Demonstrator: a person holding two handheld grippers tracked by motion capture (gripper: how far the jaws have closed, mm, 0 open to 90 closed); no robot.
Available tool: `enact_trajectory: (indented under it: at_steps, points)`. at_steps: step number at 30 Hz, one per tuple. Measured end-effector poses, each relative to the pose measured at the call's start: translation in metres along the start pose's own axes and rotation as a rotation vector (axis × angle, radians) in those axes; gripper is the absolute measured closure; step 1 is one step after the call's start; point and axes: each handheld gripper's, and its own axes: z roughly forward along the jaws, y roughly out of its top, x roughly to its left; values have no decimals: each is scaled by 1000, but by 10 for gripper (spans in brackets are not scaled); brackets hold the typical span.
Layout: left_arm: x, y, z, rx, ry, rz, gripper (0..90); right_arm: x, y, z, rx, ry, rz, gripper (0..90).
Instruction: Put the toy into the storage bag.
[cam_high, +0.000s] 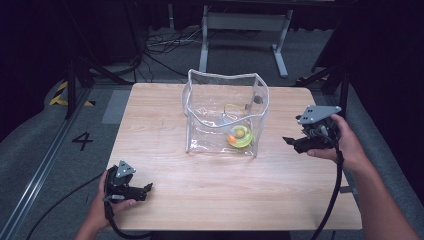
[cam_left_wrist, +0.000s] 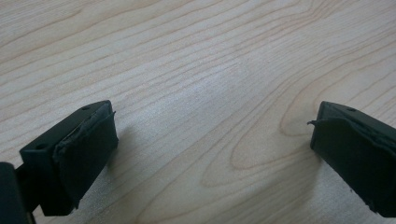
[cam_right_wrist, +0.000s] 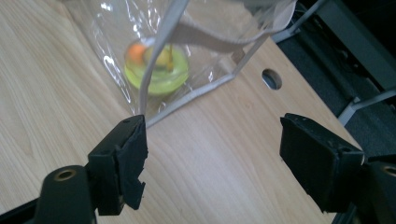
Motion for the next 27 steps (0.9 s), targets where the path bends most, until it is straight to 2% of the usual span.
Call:
enact_trajectory:
  at_steps: [8, 16, 17, 19, 22, 27]
  points:
    - [0, 0, 0, 2, 1, -2, 11, 11, -35, 19, 61, -4, 15, 213]
    - [0, 0, 0, 0, 2, -1, 11, 18, -61, 30, 82, -9, 50, 215]
    - [0, 0, 0, 1, 2, -1, 11, 19, -65, 31, 86, -5, 53, 215]
    - [0, 0, 0, 0, 2, -1, 11, 22, -76, 35, 100, 11, 91, 210]
    - [0, 0, 0, 1, 2, -1, 11, 27, -89, 39, 102, 6, 93, 210]
    - [0, 0, 0, 1, 1, 0, 11, 36, -105, 43, 89, 42, 114, 203]
